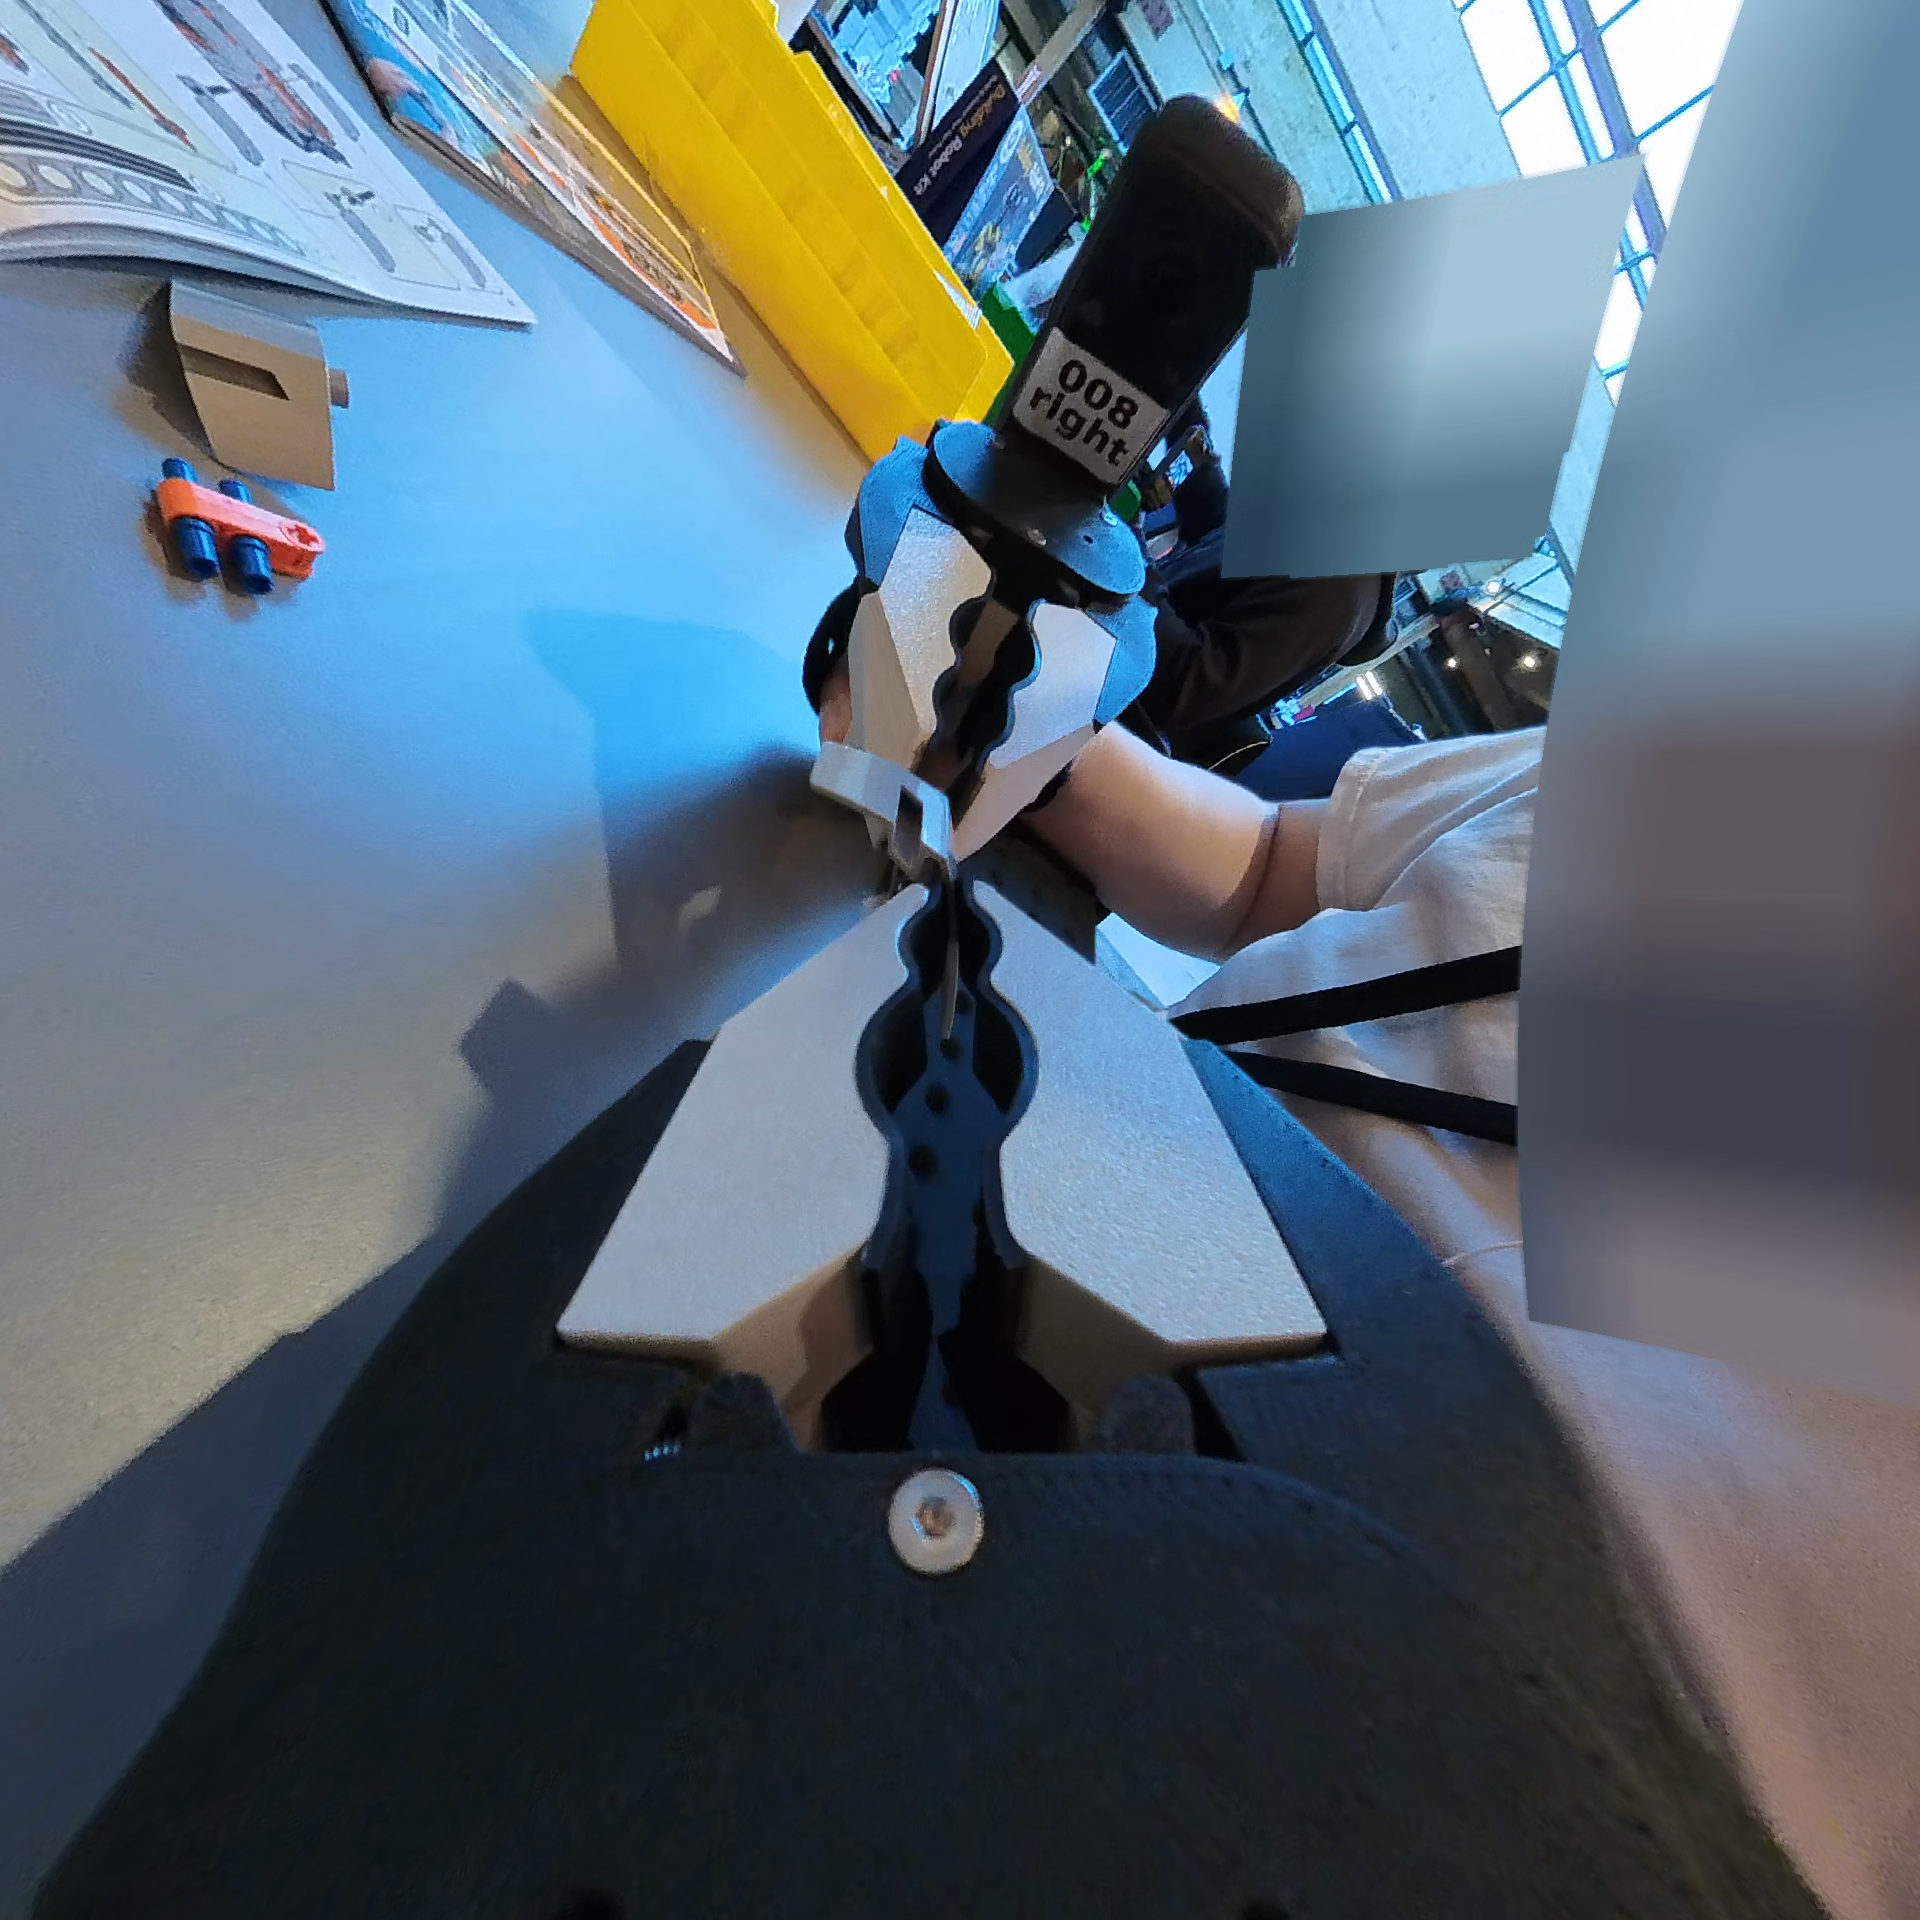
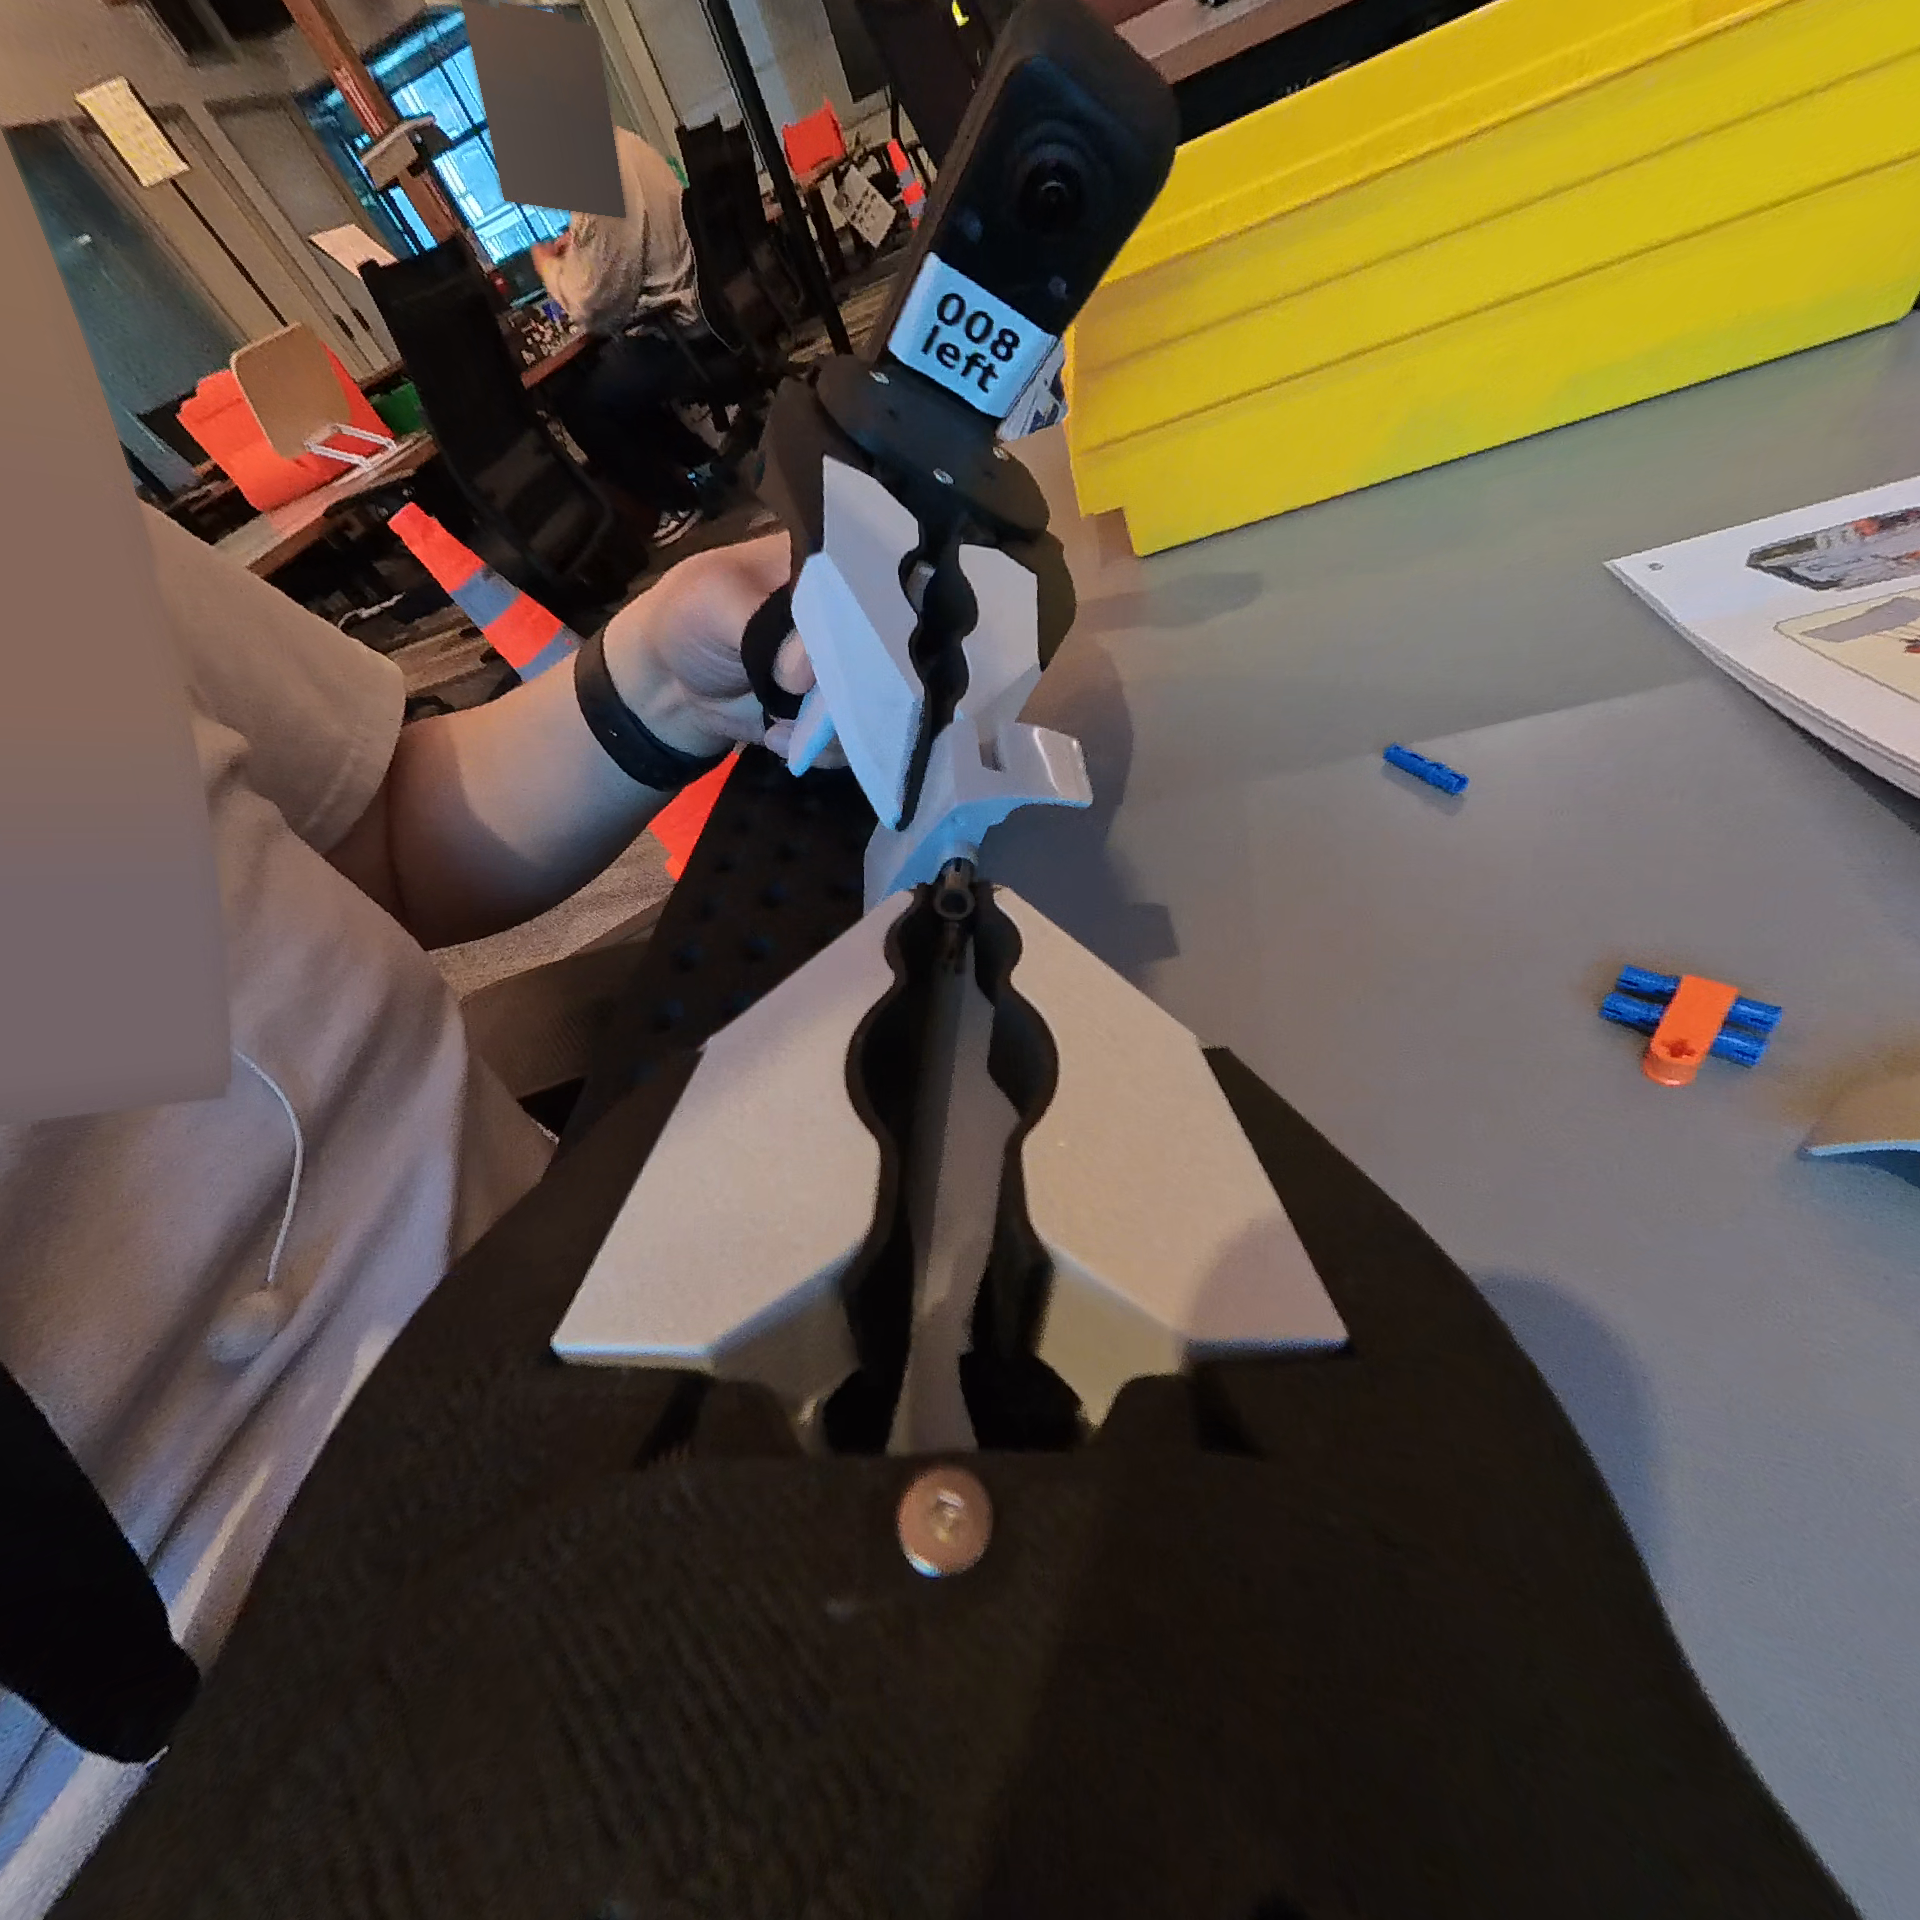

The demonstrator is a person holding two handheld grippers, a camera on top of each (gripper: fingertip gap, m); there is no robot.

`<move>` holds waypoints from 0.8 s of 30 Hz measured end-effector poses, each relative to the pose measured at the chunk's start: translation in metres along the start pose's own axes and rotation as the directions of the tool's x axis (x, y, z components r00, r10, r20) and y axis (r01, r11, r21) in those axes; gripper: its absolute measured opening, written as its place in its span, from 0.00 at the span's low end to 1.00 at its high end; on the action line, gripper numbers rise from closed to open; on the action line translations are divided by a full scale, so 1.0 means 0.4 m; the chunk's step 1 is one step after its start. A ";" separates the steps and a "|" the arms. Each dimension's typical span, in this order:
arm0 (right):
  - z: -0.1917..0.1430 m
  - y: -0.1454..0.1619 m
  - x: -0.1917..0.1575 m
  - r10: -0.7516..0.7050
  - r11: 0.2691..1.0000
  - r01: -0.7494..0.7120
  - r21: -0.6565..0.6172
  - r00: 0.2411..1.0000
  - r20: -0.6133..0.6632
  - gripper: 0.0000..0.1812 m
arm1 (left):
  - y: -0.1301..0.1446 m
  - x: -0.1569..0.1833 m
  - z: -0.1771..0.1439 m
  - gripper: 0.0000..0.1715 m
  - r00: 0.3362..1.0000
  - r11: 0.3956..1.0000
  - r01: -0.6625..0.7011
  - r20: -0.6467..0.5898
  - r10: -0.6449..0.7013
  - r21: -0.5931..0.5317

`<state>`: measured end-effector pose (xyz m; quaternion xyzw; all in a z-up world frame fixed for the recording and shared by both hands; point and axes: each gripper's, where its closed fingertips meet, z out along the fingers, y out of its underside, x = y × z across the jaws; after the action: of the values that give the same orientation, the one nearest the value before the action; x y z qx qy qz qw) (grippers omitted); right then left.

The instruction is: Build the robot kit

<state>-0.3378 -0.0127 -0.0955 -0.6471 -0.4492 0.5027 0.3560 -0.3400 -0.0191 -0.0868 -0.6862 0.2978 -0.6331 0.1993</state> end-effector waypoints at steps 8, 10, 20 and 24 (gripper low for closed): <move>0.002 0.010 0.009 0.014 1.000 -0.014 -0.021 1.000 -0.009 0.03 | 0.006 -0.010 0.004 0.00 1.000 1.000 0.008 0.028 -0.007 -0.018; 0.002 0.010 0.010 0.010 1.000 -0.010 -0.022 1.000 -0.014 0.03 | 0.006 -0.011 0.004 0.00 1.000 1.000 0.010 0.030 -0.009 -0.017; 0.003 0.009 0.013 0.011 1.000 -0.012 -0.019 1.000 -0.017 0.03 | 0.005 -0.010 0.004 0.00 1.000 1.000 0.018 0.022 -0.018 -0.014; 0.003 0.009 0.014 0.010 1.000 -0.011 -0.021 1.000 -0.020 0.03 | 0.004 -0.011 0.004 0.00 0.999 1.000 0.025 0.022 -0.024 -0.012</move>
<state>-0.3378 -0.0087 -0.1010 -0.6583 -0.4474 0.4933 0.3510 -0.3388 -0.0175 -0.0914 -0.6979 0.2912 -0.6260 0.1904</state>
